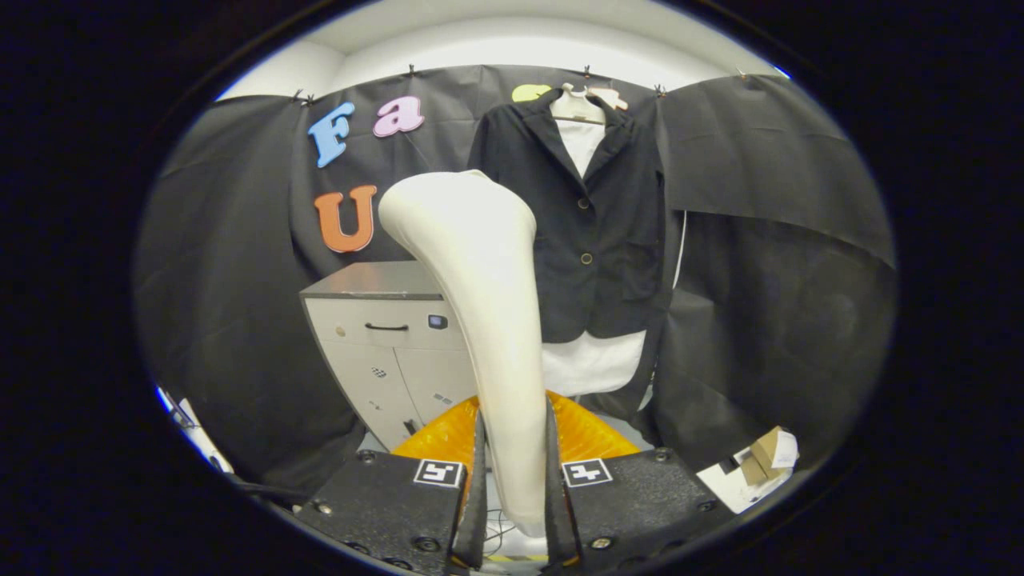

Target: Iron the clothes twice with a garment steamer, once on the left side and once on the right side.

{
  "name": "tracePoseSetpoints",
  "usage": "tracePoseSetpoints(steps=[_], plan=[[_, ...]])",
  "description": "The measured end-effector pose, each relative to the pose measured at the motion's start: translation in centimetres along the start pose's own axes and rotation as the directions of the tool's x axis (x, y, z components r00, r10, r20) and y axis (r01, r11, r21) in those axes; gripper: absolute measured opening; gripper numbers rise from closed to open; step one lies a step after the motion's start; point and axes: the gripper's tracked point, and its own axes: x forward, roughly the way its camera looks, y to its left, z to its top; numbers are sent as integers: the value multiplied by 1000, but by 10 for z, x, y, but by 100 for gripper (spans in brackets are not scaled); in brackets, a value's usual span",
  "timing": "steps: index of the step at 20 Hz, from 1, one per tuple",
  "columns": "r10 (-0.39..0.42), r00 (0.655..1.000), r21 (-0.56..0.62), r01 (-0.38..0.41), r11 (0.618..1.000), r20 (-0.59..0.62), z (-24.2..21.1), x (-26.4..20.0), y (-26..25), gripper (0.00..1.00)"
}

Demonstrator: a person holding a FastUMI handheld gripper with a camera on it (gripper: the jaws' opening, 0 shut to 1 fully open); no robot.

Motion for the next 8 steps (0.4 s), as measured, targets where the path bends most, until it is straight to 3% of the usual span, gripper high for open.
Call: tracePoseSetpoints(steps=[8], plan=[[17, 1000, -2, -17, 1000, -10, 3, 0, 5, 32]])
